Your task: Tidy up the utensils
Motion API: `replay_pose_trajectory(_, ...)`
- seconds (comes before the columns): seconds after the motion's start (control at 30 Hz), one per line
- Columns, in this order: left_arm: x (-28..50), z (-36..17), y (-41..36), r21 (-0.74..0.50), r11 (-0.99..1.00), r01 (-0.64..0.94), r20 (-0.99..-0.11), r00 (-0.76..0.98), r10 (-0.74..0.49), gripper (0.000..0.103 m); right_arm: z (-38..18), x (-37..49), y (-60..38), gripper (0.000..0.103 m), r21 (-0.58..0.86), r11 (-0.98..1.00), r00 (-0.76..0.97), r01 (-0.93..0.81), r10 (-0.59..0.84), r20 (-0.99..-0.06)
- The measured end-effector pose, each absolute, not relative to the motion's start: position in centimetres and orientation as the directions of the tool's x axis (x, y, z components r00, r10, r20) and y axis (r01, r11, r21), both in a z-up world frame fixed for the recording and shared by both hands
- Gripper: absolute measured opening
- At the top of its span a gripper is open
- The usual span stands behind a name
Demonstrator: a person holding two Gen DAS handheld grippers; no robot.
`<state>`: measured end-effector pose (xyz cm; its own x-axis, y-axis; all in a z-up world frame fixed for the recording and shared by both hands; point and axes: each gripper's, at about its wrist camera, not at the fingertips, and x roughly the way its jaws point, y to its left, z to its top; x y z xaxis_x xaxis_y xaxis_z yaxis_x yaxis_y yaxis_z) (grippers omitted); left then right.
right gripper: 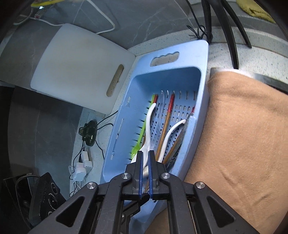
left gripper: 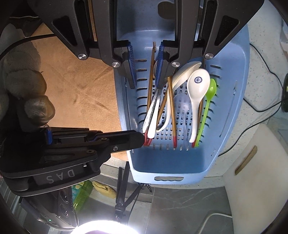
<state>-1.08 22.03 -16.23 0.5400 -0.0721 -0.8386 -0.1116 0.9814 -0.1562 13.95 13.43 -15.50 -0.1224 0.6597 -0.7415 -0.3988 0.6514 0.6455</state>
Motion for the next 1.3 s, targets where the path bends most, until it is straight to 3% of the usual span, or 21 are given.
replay_pose_trajectory(0.27, -2.1, -15.1, 21.3, -0.152, 0.979, -0.138, -0.828, 0.558, -0.050, 0.020, -14.0, 13.7, 12.4, 0.015, 0.624, 0.645, -0.091, -0.440, 0.659, -0.746)
replay_pose_trajectory(0.4, -3.0, -14.5, 20.7, -0.135, 0.979, -0.155, -0.822, 0.568, -0.023, 0.034, -13.0, 13.3, 11.6, 0.020, 0.601, 0.641, -0.067, -0.477, 0.655, -0.752)
replay_pose_trajectory(0.47, -3.5, -14.2, 20.4, -0.129, 0.977, -0.169, -0.819, 0.574, -0.008, 0.039, -12.3, 13.0, 11.2, 0.028, 0.585, 0.637, -0.048, -0.502, 0.655, -0.754)
replay_pose_trajectory(0.53, -4.1, -13.8, 20.3, -0.123, 0.974, -0.191, -0.814, 0.581, 0.011, 0.051, -11.7, 12.6, 10.7, 0.030, 0.567, 0.633, -0.032, -0.527, 0.652, -0.757)
replay_pose_trajectory(0.67, -5.1, -12.8, 19.4, -0.097, 0.967, -0.235, -0.801, 0.596, 0.064, 0.053, -10.4, 11.8, 9.5, 0.037, 0.526, 0.626, 0.006, -0.576, 0.647, -0.762)
replay_pose_trajectory(0.8, -6.0, -11.8, 18.5, -0.073, 0.959, -0.275, -0.784, 0.610, 0.116, 0.067, -9.1, 10.7, 8.3, 0.040, 0.462, 0.618, 0.060, -0.636, 0.636, -0.769)
replay_pose_trajectory(0.93, -7.2, -10.7, 17.7, -0.062, 0.948, -0.311, -0.764, 0.626, 0.155, 0.068, -8.2, 10.0, 7.1, 0.053, 0.422, 0.612, 0.103, -0.669, 0.639, -0.762)
replay_pose_trajectory(1.07, -8.1, -10.1, 17.1, -0.049, 0.938, -0.343, -0.752, 0.631, 0.192, 0.072, -7.4, 9.0, 6.3, 0.057, 0.357, 0.605, 0.155, -0.712, 0.630, -0.761)
replay_pose_trajectory(1.17, -8.9, -9.6, 16.7, -0.043, 0.929, -0.368, -0.746, 0.630, 0.215, 0.075, -6.8, 8.2, 5.5, 0.068, 0.324, 0.594, 0.184, -0.736, 0.637, -0.749)
replay_pose_trajectory(1.3, -9.7, -9.2, 16.2, -0.034, 0.917, -0.398, -0.739, 0.627, 0.245, 0.077, -6.2, 7.0, 4.4, 0.072, 0.279, 0.592, 0.228, -0.756, 0.637, -0.737)
